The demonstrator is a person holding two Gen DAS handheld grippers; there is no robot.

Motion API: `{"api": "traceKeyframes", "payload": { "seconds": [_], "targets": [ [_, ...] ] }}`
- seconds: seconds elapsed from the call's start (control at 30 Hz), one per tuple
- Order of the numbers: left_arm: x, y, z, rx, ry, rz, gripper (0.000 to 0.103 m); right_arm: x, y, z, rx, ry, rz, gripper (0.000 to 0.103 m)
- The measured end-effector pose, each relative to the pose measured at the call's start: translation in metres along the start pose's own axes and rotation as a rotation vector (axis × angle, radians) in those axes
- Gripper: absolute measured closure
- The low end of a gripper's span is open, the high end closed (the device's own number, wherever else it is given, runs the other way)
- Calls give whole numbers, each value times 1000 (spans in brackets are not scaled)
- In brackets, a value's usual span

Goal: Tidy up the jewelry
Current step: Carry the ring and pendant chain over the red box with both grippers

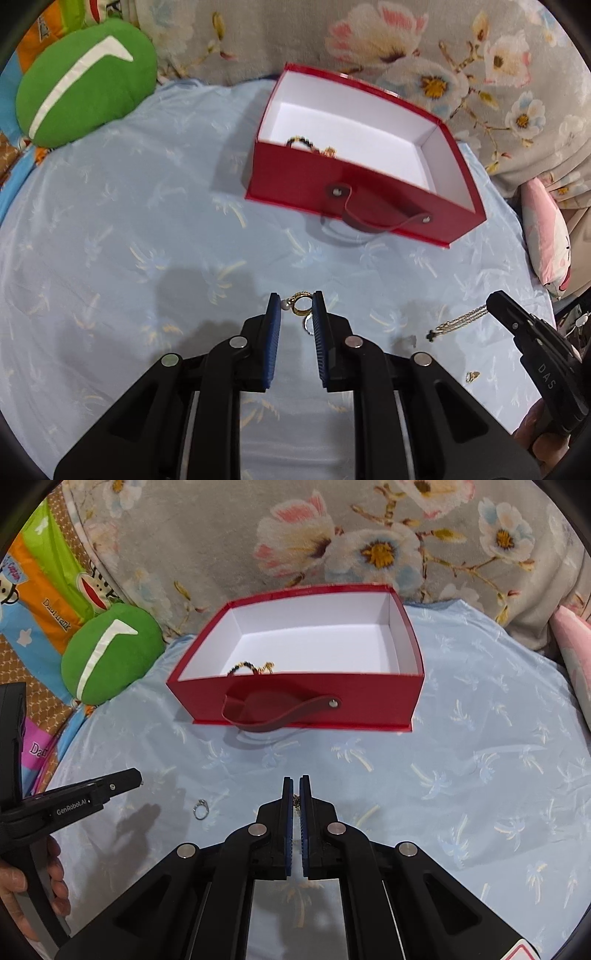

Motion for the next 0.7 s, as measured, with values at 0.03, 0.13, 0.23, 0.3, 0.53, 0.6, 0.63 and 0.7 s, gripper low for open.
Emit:
{"api": "traceKeyframes", "payload": {
  "seconds": [0.03,0.13,0.23,0.3,0.53,0.6,0.63,0.7],
  "targets": [
    [1,5,-6,16,-2,1,86,-1,4,-5,12,2,-2,100],
    [7,17,-20,51,-20,5,86,-4,14,-18,46,10,-7,100],
    [14,24,-36,85,-43,10,86,-6,25,-34,86,23,-8,100],
    [19,28,-47,109,-55,16,86,-7,30,-46,112,29,-13,100],
    [38,29,-97,194,-102,13,86,-9,42,-96,219,68,-6,100],
    [43,26,-112,215,-110,12,86,-9,43,-115,253,78,-4,100],
    [46,24,-119,223,-113,8,86,-9,43,-123,267,80,-3,100],
    [51,20,-135,241,-117,7,86,-9,41,-140,292,86,-1,100]
  ]
}}
Point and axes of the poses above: each gripper's, at about its wrist camera, not at the fingertips, and y roughly against the way its jaws point, x to its right, z to its underside, the point moved 4 cm from there along -y, roughly the way its jaws point, and after that the axes turned 13 degrees about x, right-handed, at the moved point
